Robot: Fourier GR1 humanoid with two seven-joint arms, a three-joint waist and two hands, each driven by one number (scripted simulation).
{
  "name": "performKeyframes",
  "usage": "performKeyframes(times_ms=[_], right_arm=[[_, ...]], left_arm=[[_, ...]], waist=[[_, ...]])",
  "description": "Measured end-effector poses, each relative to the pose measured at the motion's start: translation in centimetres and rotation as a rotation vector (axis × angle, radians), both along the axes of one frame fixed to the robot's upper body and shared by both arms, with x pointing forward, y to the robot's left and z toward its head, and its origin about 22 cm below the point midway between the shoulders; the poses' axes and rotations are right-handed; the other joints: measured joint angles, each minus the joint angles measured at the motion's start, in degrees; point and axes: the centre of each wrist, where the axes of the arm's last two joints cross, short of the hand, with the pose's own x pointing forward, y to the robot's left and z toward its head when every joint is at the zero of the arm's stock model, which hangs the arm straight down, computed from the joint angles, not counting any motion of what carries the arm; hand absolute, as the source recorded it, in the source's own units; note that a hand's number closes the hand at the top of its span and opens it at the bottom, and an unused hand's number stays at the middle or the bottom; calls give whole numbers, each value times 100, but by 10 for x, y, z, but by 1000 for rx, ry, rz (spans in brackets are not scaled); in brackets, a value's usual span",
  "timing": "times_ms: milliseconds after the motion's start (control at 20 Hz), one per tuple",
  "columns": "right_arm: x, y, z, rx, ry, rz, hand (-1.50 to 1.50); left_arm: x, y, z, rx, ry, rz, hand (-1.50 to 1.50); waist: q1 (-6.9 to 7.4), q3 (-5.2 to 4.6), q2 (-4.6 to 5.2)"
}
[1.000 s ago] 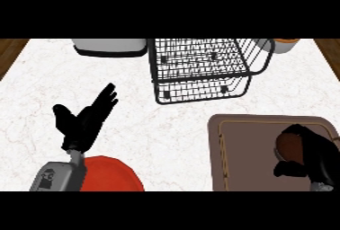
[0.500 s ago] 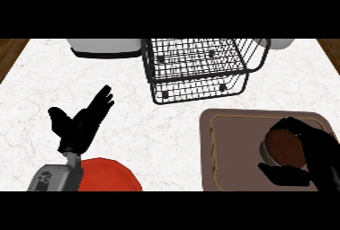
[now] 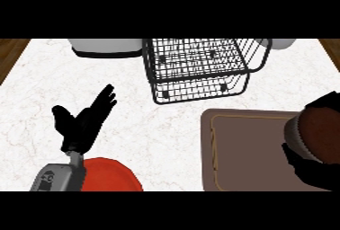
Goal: Pick the cupcake from the tray and place it in the tiered basket
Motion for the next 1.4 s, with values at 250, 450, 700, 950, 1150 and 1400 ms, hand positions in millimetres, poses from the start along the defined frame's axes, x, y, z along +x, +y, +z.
performKeyframes(times_ms=[250, 450, 700, 950, 1150, 1400], right_arm=[[10, 10, 47, -19, -128, 37, 150], [29, 25, 82, -22, -180, 99, 150], [62, 45, 116, -47, -165, 116, 150], [102, 65, 128, -21, -106, 92, 150], [134, 77, 130, 12, -83, 57, 150], [177, 91, 119, 64, -76, 46, 150]], left_arm=[[2, 4, -2, 4, 1, -1, 0], [4, -8, -1, 3, -2, -8, 0], [3, -8, 3, 0, -2, -7, 0], [5, -2, 0, 6, -6, -17, 0], [4, -1, 2, 3, -6, -26, 0], [10, -10, 4, -3, -12, -28, 0]], waist=[[24, -1, 1], [50, -2, 3], [94, -3, 8], [113, 0, 33], [133, 3, 41], [160, 6, 65]])
